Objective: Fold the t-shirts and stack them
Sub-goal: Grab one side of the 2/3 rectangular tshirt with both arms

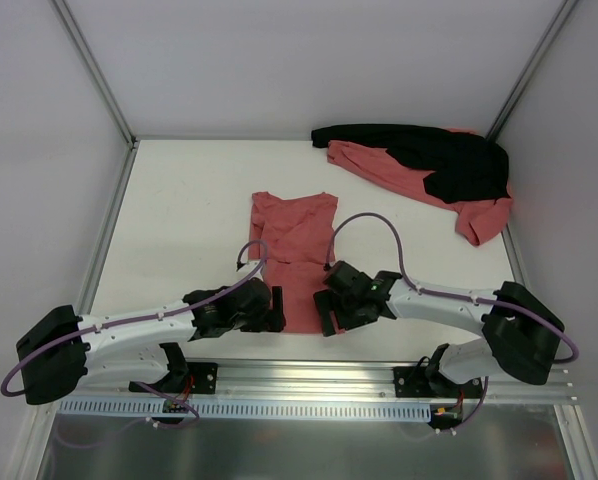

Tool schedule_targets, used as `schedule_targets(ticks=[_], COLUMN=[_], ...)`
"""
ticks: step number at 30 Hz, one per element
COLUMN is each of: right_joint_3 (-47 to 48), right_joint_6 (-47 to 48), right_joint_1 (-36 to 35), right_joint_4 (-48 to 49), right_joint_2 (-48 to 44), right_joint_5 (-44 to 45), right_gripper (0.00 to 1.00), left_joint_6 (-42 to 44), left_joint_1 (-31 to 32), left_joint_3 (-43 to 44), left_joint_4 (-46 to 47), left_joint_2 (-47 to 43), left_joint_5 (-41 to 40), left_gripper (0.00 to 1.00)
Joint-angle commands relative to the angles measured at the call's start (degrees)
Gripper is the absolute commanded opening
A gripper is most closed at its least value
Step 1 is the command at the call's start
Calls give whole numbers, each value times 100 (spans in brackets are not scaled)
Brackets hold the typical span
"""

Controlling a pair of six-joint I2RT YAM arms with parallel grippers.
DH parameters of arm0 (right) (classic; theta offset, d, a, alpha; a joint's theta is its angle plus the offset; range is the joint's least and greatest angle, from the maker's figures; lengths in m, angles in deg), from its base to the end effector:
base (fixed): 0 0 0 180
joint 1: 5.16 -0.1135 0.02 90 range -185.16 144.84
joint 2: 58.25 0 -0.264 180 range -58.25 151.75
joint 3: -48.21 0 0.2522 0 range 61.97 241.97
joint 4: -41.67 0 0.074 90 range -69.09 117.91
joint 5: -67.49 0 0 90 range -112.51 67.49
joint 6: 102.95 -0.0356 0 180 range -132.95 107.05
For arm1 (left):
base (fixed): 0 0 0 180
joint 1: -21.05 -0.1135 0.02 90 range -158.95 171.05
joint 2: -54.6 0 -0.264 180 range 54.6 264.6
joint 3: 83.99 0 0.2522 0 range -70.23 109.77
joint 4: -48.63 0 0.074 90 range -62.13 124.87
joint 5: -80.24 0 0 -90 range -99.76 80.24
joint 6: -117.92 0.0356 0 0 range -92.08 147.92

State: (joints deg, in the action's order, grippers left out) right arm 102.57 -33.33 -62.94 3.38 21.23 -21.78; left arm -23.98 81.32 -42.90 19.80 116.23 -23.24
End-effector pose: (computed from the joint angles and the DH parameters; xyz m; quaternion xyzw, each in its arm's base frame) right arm 0.1333 0.2106 0.1680 -0.3106 0.9223 0.1402 0.1824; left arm 0.1071 -0.1708 0.1749 0.0273 0.9318 -0.2247 0.2837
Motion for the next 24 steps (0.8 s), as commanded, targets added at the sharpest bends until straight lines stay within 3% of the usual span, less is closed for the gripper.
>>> schedule_targets(ticks=[1,7,12,24], right_joint_3=[-34,-9,-61,27], right_joint_6=[-45,-519,-1220,-2013], right_joint_1=[117,311,355,312], right_joint_4=[485,-182,-500,-218], right_joint_2=[-107,-872,-978,-284], right_joint_5=[-12,803,1403,1184], right_gripper=[85,85,86,85], left_joint_6=[-40,-22,13,-22], left_joint_1=[-59,-59,-59,-59], left_joint_3=[53,79,114,9], left_joint_4=[-101,-145,-154,-189], left_joint_2=[-116,-151,-116,-256], left_joint_5=[-24,-102,-103,-120], left_gripper=[91,91,91,91])
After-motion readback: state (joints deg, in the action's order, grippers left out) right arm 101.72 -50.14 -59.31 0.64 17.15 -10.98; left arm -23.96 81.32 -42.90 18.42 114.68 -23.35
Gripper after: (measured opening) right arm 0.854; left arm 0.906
